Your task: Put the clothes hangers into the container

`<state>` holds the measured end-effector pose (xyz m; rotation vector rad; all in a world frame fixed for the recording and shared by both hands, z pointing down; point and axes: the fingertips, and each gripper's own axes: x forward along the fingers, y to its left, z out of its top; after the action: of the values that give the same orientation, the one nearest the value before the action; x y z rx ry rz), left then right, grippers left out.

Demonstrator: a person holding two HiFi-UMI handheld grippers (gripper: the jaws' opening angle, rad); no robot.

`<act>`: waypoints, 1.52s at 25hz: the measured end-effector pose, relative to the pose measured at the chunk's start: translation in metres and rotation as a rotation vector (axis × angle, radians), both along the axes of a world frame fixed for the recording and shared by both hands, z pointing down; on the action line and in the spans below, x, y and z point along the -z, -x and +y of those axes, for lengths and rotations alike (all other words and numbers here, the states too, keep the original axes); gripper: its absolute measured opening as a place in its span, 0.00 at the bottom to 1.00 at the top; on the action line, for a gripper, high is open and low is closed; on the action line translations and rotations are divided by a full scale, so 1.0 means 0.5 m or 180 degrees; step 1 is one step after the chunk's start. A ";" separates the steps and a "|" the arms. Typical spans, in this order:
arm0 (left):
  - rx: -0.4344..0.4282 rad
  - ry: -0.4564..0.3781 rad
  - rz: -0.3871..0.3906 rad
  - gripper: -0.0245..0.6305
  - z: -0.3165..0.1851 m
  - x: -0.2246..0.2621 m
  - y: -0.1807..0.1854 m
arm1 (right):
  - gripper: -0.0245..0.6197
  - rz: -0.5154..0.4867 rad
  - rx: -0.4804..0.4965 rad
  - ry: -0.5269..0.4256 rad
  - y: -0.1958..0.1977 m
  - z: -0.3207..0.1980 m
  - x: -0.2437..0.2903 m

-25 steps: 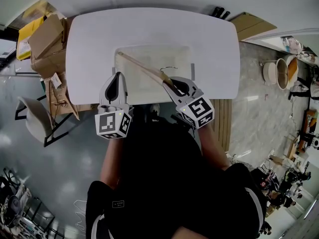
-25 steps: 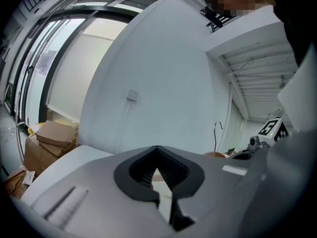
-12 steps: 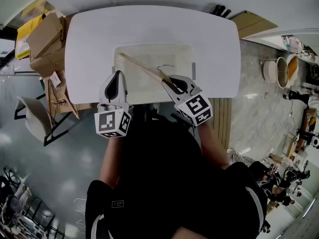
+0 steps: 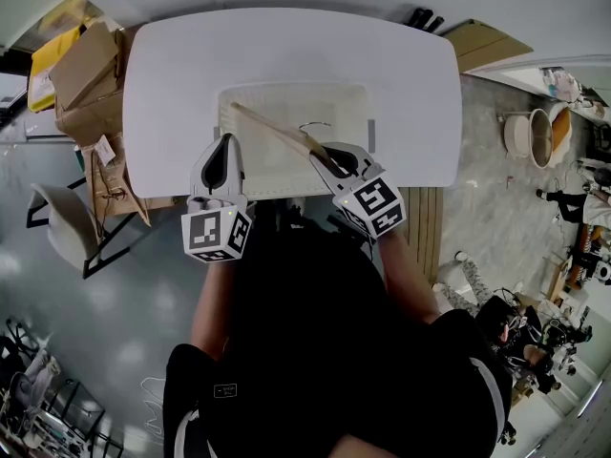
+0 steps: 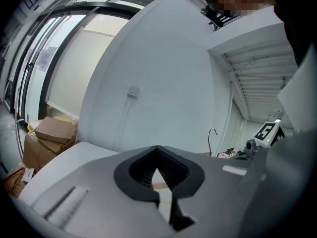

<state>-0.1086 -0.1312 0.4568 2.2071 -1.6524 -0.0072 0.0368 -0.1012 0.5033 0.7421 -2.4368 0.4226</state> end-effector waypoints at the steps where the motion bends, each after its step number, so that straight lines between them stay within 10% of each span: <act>1: 0.0000 0.0005 -0.0003 0.04 -0.001 -0.001 0.001 | 0.14 0.0001 0.0004 0.0007 0.001 -0.002 -0.001; 38: 0.0025 0.0158 0.0041 0.04 -0.045 -0.039 0.010 | 0.14 0.0296 0.0162 0.0289 0.027 -0.051 -0.077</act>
<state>-0.1135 -0.1537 0.4761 2.1593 -1.6368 0.0173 0.0235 -0.1267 0.5420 0.6456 -2.3281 0.4652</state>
